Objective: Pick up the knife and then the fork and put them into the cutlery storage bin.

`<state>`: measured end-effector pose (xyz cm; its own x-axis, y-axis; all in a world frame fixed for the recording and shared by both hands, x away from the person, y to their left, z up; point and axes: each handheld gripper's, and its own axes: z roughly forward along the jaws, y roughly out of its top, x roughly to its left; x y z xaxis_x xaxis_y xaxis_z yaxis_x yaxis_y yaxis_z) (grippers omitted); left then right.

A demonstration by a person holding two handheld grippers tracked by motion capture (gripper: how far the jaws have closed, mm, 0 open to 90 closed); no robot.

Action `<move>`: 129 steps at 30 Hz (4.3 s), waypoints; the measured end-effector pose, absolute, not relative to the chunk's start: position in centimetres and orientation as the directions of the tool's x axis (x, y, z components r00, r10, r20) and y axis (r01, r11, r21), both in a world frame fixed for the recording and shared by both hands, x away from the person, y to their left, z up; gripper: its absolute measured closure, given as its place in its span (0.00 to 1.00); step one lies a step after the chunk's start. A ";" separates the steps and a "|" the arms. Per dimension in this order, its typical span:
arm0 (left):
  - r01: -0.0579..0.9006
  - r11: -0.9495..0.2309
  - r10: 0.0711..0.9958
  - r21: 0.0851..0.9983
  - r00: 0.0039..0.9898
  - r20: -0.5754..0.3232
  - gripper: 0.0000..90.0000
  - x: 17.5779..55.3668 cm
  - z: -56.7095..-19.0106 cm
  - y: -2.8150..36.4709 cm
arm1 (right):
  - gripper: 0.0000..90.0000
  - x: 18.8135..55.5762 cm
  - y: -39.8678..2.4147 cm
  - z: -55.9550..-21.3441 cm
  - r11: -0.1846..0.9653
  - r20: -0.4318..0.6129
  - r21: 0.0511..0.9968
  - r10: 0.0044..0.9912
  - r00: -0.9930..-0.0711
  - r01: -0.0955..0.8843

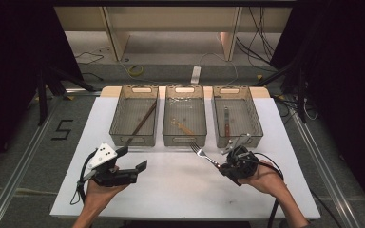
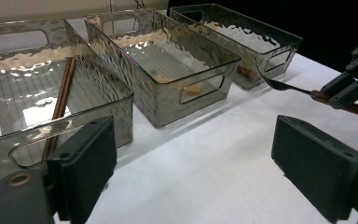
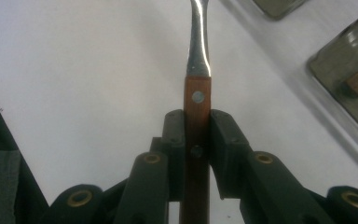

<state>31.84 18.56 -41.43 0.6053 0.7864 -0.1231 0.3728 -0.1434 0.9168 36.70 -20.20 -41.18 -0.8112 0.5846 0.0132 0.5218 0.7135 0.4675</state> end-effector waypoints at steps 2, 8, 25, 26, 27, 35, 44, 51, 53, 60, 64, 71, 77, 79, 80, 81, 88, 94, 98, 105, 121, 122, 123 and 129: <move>0.373 -0.143 0.787 0.917 0.605 -0.124 0.15 31.9 -41.4 18.6 | 0.86 36.9 -20.1 -41.0 0.709 0.010 0.474 0.590 -0.808 0.523; 0.372 -0.143 0.787 0.917 0.605 -0.122 0.15 31.9 -41.4 18.6 | 0.86 37.6 -20.3 -40.5 0.694 0.007 0.489 0.603 -0.798 0.529; 0.375 -0.141 0.789 0.916 0.602 -0.125 0.15 31.8 -41.4 18.7 | 0.86 40.1 -21.6 -38.7 0.624 0.002 0.555 0.659 -0.752 0.549; 0.374 -0.141 0.788 0.916 0.602 -0.124 0.15 31.9 -41.4 18.7 | 0.86 40.3 -21.7 -38.6 0.620 0.001 0.562 0.662 -0.749 0.548; 0.374 -0.141 0.789 0.917 0.602 -0.124 0.15 31.9 -41.4 18.7 | 0.86 40.4 -21.8 -38.5 0.614 0.005 0.561 0.668 -0.744 0.555; 0.374 -0.140 0.789 0.917 0.601 -0.125 0.15 31.9 -41.4 18.7 | 0.86 41.7 -22.1 -37.9 0.585 0.012 0.583 0.688 -0.726 0.564; 0.374 -0.140 0.789 0.917 0.602 -0.126 0.15 31.9 -41.4 18.8 | 0.86 43.5 -22.2 -36.7 0.554 0.013 0.601 0.714 -0.700 0.576; 0.374 -0.140 0.788 0.917 0.602 -0.125 0.15 31.9 -41.4 18.7 | 0.86 44.9 -22.5 -36.2 0.535 0.018 0.602 0.733 -0.680 0.593; 0.375 -0.138 0.789 0.917 0.601 -0.127 0.15 31.9 -41.4 18.7 | 0.86 45.2 -22.6 -36.1 0.528 0.024 0.600 0.738 -0.674 0.600; 0.375 -0.139 0.788 0.916 0.602 -0.127 0.15 31.9 -41.4 18.7 | 0.86 46.6 -22.6 -35.8 0.514 0.024 0.596 0.757 -0.653 0.618; 0.375 -0.138 0.788 0.917 0.602 -0.127 0.15 31.9 -41.4 18.8 | 0.86 47.4 -22.5 -35.5 0.507 0.008 0.598 0.770 -0.638 0.620; 0.374 -0.139 0.788 0.917 0.603 -0.126 0.15 31.9 -41.4 18.8 | 0.86 48.8 -22.8 -35.4 0.479 0.005 0.598 0.799 -0.601 0.642; 0.374 -0.140 0.787 0.917 0.603 -0.126 0.15 31.8 -41.4 18.7 | 0.86 49.9 -23.3 -35.6 0.455 0.006 0.585 0.825 -0.565 0.671; 0.374 -0.139 0.787 0.917 0.603 -0.127 0.15 31.9 -41.4 18.8 | 0.86 50.3 -23.5 -35.7 0.445 0.010 0.584 0.833 -0.554 0.679; 0.374 -0.139 0.787 0.917 0.603 -0.127 0.15 31.9 -41.4 18.8 | 0.86 50.4 -23.6 -35.8 0.435 0.019 0.580 0.838 -0.545 0.689; 0.375 -0.139 0.787 0.917 0.604 -0.128 0.15 31.8 -41.4 18.7 | 0.86 50.6 -23.7 -36.0 0.432 0.018 0.577 0.841 -0.540 0.693; 0.376 -0.137 0.787 0.916 0.603 -0.129 0.15 31.9 -41.5 18.7 | 0.86 51.4 -24.3 -36.6 0.404 0.022 0.569 0.863 -0.504 0.716; 0.376 -0.138 0.787 0.916 0.604 -0.129 0.15 31.8 -41.5 18.7 | 0.86 51.8 -24.5 -37.1 0.385 0.024 0.561 0.877 -0.480 0.733; 0.376 -0.136 0.787 0.917 0.604 -0.131 0.15 31.8 -41.5 18.7 | 0.86 52.0 -24.7 -37.5 0.374 0.031 0.554 0.884 -0.467 0.744; 0.376 -0.137 0.787 0.916 0.604 -0.131 0.15 31.8 -41.5 18.7 | 0.86 52.1 -25.0 -38.3 0.359 0.040 0.544 0.892 -0.451 0.758; 0.375 -0.139 0.787 0.917 0.604 -0.128 0.15 31.8 -41.4 18.8 | 0.86 52.3 -24.9 -39.6 0.351 0.034 0.522 0.902 -0.430 0.777; 0.376 -0.137 0.787 0.916 0.603 -0.130 0.15 31.8 -41.5 18.7 | 0.85 52.3 -24.9 -39.7 0.351 0.031 0.520 0.903 -0.428 0.779; 0.377 -0.137 0.787 0.916 0.603 -0.130 0.15 31.8 -41.5 18.7 | 0.85 52.3 -24.8 -39.8 0.349 0.033 0.516 0.904 -0.426 0.782; 0.375 -0.138 0.787 0.917 0.604 -0.129 0.15 31.8 -41.5 18.8 | 0.75 52.4 -24.7 -39.9 0.343 0.039 0.527 0.904 -0.425 0.777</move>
<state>31.84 18.76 -41.45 0.6037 0.7868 -0.1285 0.3750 -0.1381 0.9167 52.35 -24.68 -39.87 -0.4252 0.9042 0.0390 0.7774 0.3429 0.5273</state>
